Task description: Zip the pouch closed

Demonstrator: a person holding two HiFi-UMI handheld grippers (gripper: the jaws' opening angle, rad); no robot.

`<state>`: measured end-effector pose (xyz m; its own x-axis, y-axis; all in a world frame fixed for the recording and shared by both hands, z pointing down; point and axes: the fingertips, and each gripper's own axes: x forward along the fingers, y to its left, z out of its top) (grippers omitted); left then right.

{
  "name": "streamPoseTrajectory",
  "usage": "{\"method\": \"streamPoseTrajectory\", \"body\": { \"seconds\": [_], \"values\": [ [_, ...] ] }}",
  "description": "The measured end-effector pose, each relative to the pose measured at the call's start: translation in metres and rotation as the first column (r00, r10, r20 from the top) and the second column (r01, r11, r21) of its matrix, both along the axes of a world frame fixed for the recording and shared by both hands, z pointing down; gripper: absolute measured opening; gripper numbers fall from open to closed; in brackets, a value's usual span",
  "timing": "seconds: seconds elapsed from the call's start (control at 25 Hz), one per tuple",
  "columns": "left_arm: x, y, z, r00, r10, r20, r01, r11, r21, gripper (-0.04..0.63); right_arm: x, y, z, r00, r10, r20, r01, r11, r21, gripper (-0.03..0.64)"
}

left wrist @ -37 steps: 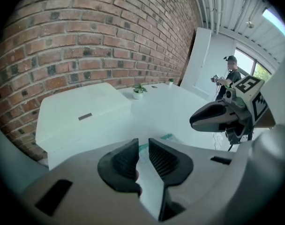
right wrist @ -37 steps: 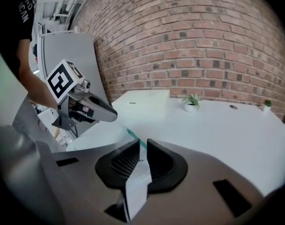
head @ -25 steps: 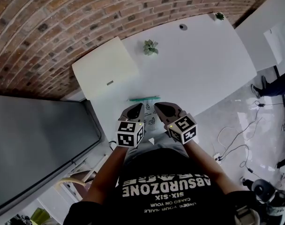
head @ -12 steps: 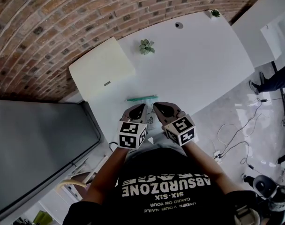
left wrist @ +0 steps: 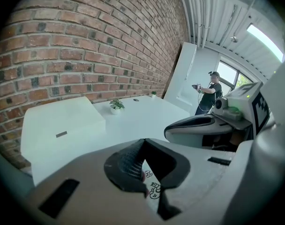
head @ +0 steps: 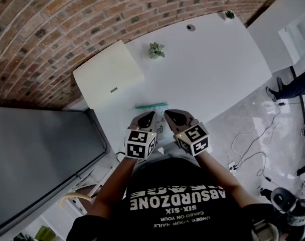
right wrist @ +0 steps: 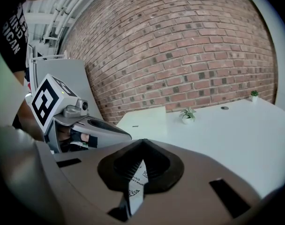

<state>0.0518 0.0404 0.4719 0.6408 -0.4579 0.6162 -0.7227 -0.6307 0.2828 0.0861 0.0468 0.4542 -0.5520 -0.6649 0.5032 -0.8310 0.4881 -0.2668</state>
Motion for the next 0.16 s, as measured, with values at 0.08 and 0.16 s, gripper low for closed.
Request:
{"method": "streamPoseTrajectory", "body": {
  "seconds": [0.08,0.16],
  "values": [
    [-0.0008,-0.0003,-0.0002,1.0,-0.002,0.0,0.002,1.0,-0.003,0.006,0.0007,0.0007,0.0005,1.0,-0.002,-0.005,0.002,1.0,-0.003,-0.003],
    [-0.0016,-0.0005,0.0,1.0,-0.005,0.0,0.005,1.0,-0.005,0.006,0.0013,0.0014,0.0014,1.0,-0.004,-0.009,0.004,1.0,-0.007,-0.003]
  ]
}}
